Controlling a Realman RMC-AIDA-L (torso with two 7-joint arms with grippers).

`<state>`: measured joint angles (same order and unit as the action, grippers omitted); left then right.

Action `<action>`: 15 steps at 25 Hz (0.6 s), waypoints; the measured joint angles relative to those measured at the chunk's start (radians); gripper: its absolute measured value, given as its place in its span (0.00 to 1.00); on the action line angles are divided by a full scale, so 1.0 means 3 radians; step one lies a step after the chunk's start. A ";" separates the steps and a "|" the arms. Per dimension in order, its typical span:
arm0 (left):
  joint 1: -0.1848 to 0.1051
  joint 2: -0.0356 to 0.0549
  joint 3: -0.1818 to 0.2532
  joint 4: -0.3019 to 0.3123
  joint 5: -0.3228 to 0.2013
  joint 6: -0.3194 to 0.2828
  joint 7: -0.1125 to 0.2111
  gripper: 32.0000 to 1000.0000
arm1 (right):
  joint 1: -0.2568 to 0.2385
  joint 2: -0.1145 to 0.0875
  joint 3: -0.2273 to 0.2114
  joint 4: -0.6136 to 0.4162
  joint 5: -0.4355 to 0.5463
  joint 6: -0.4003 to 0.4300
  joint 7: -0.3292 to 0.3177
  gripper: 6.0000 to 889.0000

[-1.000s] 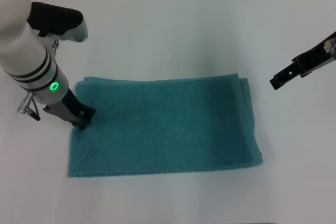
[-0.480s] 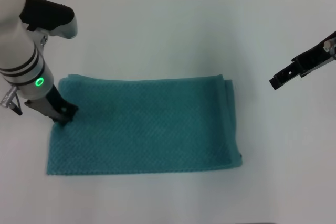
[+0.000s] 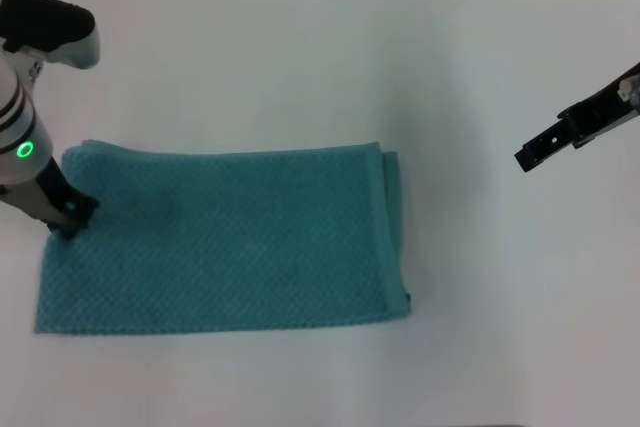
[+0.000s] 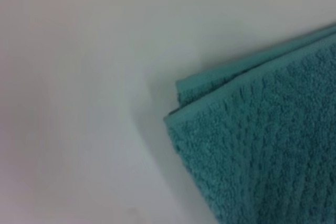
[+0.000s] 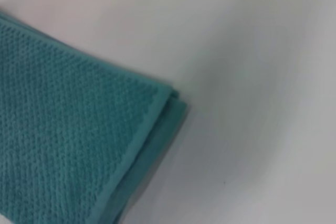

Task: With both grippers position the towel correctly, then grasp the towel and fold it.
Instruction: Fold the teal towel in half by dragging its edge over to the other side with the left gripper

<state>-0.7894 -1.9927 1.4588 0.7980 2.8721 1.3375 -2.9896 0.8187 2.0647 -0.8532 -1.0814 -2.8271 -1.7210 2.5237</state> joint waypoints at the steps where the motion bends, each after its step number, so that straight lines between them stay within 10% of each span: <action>1: 0.0005 0.0012 0.0000 0.0002 0.0000 0.0000 0.0000 0.05 | -0.0001 0.0000 0.0000 0.0000 0.0000 0.0000 0.0000 0.96; 15: 0.0063 0.0144 0.0042 0.0008 0.0009 -0.0005 0.0002 0.06 | 0.0014 0.0000 -0.0002 0.0000 0.0000 0.0005 -0.0001 0.96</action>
<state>-0.7706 -1.9496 1.4713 0.8003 2.8747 1.3361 -2.9892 0.8227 2.0647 -0.8539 -1.0815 -2.8271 -1.7195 2.5233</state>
